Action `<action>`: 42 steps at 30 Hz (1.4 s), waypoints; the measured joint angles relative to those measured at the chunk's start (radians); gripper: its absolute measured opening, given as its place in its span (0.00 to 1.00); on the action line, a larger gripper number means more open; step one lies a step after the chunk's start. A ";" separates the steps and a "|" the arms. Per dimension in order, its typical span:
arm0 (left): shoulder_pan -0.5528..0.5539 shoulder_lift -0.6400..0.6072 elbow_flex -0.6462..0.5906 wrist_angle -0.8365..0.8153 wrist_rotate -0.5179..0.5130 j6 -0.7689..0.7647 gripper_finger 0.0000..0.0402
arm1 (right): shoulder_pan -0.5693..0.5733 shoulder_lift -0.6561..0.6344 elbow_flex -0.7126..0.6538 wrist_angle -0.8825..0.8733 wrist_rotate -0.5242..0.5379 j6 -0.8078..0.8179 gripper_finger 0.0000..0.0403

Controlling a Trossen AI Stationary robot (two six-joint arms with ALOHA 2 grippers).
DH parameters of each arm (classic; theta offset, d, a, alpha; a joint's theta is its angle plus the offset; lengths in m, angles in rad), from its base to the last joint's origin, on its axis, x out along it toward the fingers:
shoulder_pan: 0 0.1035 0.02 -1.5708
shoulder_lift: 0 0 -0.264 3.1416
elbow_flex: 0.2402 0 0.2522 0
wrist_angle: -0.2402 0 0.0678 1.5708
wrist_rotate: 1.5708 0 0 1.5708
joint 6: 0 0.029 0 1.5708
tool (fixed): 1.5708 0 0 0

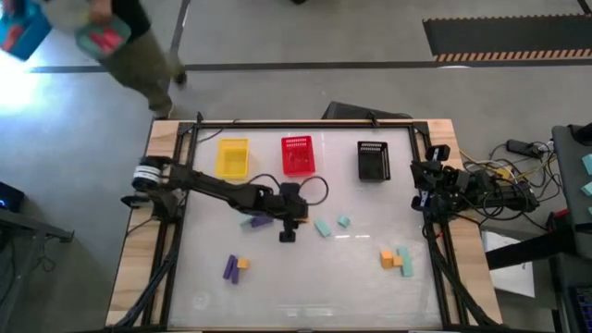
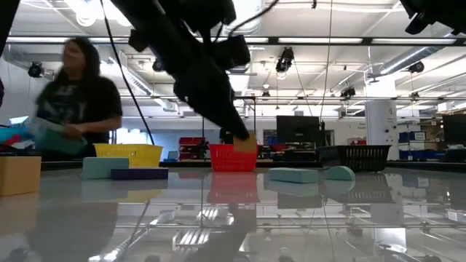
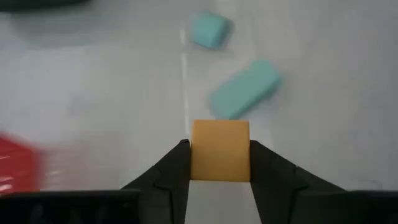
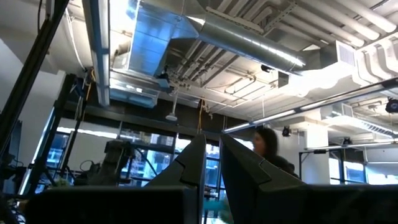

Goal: Sort & place blocks by color
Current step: Put the yellow block into the red bin, then put the blue block into the black bin

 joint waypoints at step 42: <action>0.471 0.043 0.021 0.130 -0.057 0.001 0.53 | 0.000 0.000 0.000 0.007 0.007 -0.037 0.10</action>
